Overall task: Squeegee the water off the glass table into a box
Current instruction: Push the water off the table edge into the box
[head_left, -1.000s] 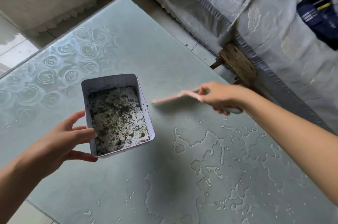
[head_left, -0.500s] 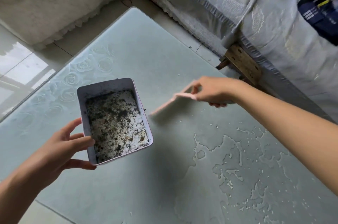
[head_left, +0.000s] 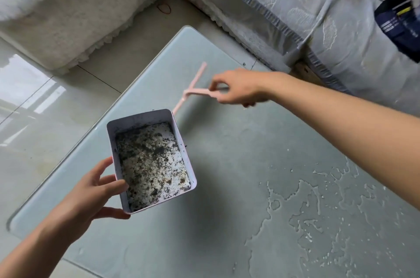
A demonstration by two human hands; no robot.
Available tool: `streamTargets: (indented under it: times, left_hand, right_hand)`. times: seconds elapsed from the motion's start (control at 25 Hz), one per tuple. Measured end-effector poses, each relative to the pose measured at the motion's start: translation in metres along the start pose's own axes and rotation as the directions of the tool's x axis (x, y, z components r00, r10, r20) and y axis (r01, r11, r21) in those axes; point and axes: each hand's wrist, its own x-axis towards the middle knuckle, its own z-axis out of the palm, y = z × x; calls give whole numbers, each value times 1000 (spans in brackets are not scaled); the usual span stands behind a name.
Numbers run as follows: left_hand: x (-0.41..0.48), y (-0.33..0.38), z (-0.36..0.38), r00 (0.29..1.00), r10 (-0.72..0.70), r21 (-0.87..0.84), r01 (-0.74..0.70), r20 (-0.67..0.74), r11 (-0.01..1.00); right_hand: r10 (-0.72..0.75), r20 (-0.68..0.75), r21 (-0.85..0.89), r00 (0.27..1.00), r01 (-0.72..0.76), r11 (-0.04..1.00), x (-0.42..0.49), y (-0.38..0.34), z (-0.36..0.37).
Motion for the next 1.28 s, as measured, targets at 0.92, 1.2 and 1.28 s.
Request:
streamTargets:
  times: [0.92, 1.2, 1.28]
  left_hand:
    - [11, 35, -9, 998, 57, 44, -58, 27, 997]
    - [2, 36, -31, 998, 57, 35, -56, -12, 998]
    - [-1, 34, -34, 999, 47, 33, -47, -9, 998]
  right_hand:
    - [-197, -104, -12, 975, 197, 980, 6, -1, 40]
    - [85, 14, 100, 996, -86, 991, -46, 28, 93]
    - [245, 151, -16, 958, -246, 969, -81, 44, 92]
